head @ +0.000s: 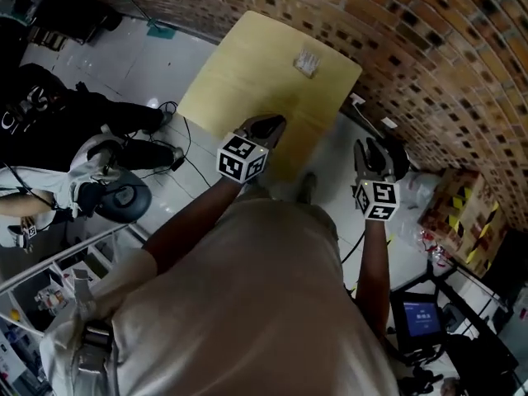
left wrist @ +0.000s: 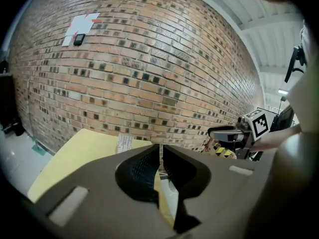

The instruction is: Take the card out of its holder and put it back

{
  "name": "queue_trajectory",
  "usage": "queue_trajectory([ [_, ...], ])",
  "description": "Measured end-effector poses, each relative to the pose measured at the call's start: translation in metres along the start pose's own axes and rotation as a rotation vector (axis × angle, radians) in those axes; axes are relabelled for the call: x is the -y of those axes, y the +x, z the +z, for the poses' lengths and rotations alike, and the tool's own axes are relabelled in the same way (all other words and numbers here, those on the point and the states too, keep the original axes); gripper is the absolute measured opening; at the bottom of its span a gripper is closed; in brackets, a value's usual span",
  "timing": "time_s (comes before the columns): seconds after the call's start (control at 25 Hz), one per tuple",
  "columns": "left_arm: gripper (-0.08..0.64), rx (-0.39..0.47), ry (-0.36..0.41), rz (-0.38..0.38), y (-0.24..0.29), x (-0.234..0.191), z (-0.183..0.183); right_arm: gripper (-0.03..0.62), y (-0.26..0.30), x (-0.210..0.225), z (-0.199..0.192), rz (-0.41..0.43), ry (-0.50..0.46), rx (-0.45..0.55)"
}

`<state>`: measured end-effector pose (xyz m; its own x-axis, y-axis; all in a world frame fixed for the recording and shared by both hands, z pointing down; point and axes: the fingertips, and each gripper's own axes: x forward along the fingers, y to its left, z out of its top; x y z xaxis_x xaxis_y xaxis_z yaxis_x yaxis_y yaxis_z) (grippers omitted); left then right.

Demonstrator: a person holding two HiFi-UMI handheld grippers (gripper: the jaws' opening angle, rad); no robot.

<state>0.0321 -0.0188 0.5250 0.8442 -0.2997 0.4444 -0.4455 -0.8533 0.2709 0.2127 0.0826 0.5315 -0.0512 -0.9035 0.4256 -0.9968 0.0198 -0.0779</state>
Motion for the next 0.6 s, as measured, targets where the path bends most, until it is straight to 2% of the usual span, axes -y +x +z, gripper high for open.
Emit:
queue_trajectory([
  [0.08, 0.035, 0.003, -0.012, -0.027, -0.018, -0.004, -0.003, 0.103, -0.004, -0.006, 0.003, -0.047, 0.049, 0.007],
  [0.24, 0.034, 0.009, 0.016, -0.084, -0.055, -0.017, -0.005, 0.098, -0.006, -0.039, 0.013, -0.116, 0.156, 0.051],
  [0.44, 0.034, 0.0, -0.019, -0.14, -0.087, -0.035, -0.027, 0.098, -0.002, -0.095, 0.006, -0.14, 0.178, 0.032],
  [0.6, 0.034, -0.044, 0.004, -0.203, -0.091, -0.033, -0.056, 0.098, 0.0, -0.126, -0.01, -0.147, 0.188, 0.015],
])
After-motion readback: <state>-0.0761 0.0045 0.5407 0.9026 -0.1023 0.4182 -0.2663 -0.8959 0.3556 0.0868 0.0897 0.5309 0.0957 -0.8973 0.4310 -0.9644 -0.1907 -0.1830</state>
